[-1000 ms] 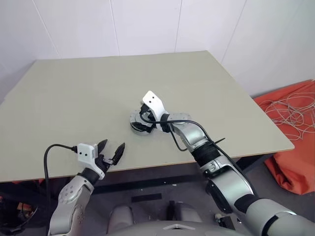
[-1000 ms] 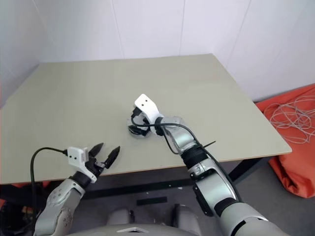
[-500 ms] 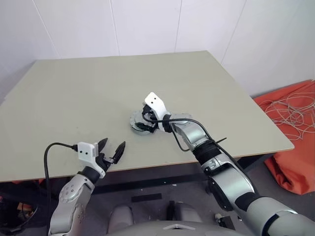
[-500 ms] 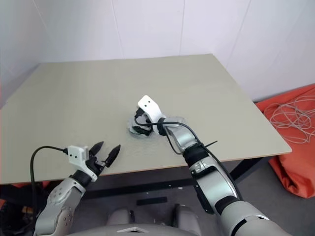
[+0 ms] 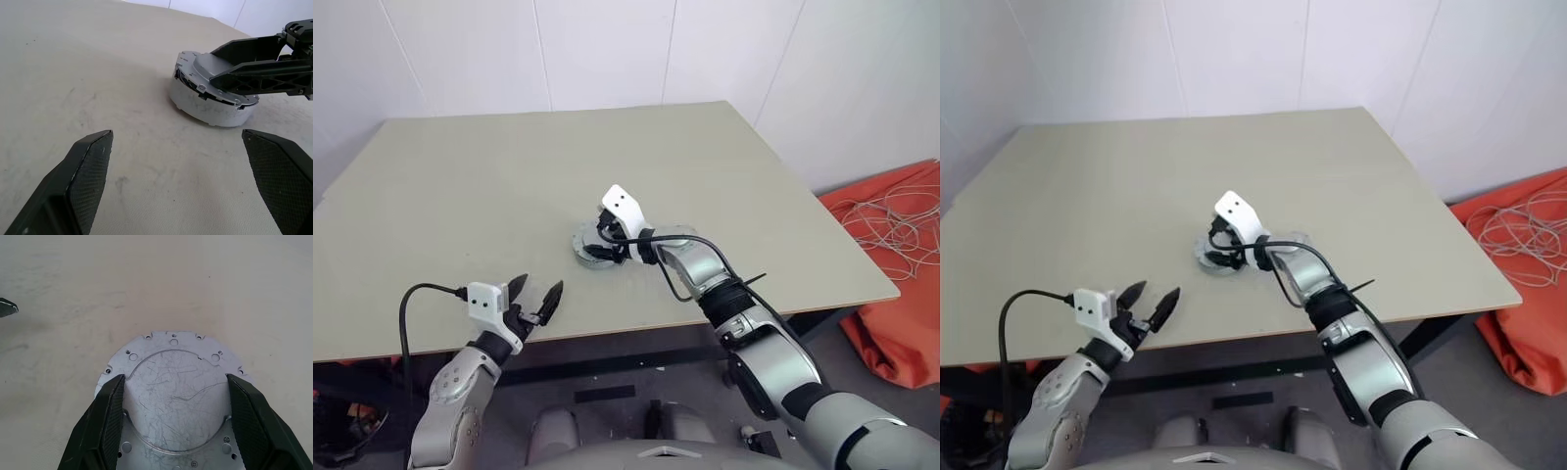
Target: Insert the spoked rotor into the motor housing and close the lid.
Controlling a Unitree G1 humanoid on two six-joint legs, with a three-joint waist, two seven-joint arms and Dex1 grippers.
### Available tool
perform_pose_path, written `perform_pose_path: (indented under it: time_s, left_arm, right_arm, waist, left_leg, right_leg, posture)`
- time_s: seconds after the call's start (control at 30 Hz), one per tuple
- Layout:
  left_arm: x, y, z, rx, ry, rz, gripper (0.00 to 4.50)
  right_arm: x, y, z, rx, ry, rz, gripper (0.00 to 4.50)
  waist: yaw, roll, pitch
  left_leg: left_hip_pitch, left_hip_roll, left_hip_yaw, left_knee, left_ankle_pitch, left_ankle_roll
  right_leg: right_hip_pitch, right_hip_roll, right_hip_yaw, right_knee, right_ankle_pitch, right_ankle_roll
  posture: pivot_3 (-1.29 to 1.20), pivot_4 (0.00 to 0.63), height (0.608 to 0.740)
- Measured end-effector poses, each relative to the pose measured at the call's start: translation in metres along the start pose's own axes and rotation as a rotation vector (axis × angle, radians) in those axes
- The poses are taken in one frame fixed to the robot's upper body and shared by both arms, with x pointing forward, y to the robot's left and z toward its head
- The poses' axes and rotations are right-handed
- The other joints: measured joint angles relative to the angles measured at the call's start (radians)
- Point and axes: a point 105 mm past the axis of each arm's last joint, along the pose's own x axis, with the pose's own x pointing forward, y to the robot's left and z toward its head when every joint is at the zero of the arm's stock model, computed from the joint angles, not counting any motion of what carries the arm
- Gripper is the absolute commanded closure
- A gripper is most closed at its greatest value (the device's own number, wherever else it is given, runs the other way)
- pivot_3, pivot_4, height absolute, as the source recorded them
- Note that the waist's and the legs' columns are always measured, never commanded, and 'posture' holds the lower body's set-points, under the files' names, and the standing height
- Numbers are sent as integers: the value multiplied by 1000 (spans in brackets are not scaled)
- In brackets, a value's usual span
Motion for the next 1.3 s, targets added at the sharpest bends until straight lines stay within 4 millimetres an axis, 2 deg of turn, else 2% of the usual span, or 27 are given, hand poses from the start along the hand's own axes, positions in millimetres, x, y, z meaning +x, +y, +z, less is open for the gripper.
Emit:
perform_pose_path:
  time_s: [0.77,1.3]
  left_arm:
    - [1,-1,1,-3,2,3,0]
    - [1,-1,2,-5,-4,1,0]
  right_arm:
    - [-1,-3,1,50,27,5,1394]
    - [-2,-1,-1,-11,68,26,1394]
  waist:
    - [2,0,0]
    - [4,0,0]
  left_leg:
    - [0,0,0,0,0,0]
    - [2,0,0,0,0,0]
  right_leg:
    - [0,0,0,-1,0,0]
    - [2,0,0,-1,-3,5]
  posture:
    - [0,0,740]
    - [0,0,740]
